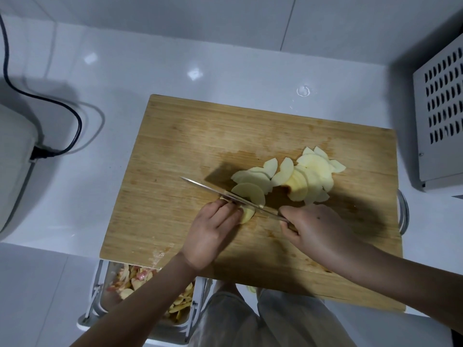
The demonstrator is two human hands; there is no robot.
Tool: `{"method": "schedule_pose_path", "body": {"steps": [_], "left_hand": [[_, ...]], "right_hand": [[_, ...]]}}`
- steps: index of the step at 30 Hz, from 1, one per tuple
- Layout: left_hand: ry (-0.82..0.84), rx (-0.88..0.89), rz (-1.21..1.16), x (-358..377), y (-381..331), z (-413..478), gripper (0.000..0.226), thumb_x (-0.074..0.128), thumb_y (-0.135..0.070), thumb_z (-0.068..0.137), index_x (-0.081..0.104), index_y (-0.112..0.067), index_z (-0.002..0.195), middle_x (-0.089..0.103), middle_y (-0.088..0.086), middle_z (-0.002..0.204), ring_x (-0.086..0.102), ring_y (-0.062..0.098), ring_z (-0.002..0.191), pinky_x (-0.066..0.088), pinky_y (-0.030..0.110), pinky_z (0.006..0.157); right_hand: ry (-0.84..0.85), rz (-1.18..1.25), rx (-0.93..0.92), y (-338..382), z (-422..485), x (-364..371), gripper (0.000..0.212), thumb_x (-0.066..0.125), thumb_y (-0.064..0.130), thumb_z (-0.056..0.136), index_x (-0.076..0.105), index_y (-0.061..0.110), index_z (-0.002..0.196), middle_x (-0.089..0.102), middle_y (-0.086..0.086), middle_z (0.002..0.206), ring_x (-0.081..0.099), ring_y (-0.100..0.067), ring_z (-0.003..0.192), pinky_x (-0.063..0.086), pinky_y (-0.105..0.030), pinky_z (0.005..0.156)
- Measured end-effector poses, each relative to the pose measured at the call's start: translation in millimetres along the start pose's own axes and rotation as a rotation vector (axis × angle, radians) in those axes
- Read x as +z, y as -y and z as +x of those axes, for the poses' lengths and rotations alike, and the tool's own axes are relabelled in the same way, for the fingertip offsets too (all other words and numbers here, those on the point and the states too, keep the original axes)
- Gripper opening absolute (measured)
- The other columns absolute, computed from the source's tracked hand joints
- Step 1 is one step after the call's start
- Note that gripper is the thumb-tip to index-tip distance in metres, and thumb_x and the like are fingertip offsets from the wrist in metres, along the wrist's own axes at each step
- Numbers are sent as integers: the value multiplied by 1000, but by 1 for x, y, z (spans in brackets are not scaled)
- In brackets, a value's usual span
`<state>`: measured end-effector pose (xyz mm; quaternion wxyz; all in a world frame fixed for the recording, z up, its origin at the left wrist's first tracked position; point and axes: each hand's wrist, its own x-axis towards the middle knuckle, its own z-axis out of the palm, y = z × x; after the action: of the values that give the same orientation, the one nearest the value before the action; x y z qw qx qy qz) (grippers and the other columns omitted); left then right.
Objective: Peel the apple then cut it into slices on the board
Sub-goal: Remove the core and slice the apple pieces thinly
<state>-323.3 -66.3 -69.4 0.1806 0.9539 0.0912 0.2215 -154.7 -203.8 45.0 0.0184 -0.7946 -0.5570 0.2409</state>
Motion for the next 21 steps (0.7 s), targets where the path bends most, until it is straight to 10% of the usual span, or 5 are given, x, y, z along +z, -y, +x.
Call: {"method": "schedule_pose_path", "body": {"steps": [21], "left_hand": [[6,-22,-16,1,-3,-4,33,70,-14,81,56,-9,110,63,11,108,52,25,103,45,36,85]], "right_hand": [[-12,61,12,0,-1,2,19,47,25,93,56,20,77,47,11,54,42,-2,43,23,-14,41]]}}
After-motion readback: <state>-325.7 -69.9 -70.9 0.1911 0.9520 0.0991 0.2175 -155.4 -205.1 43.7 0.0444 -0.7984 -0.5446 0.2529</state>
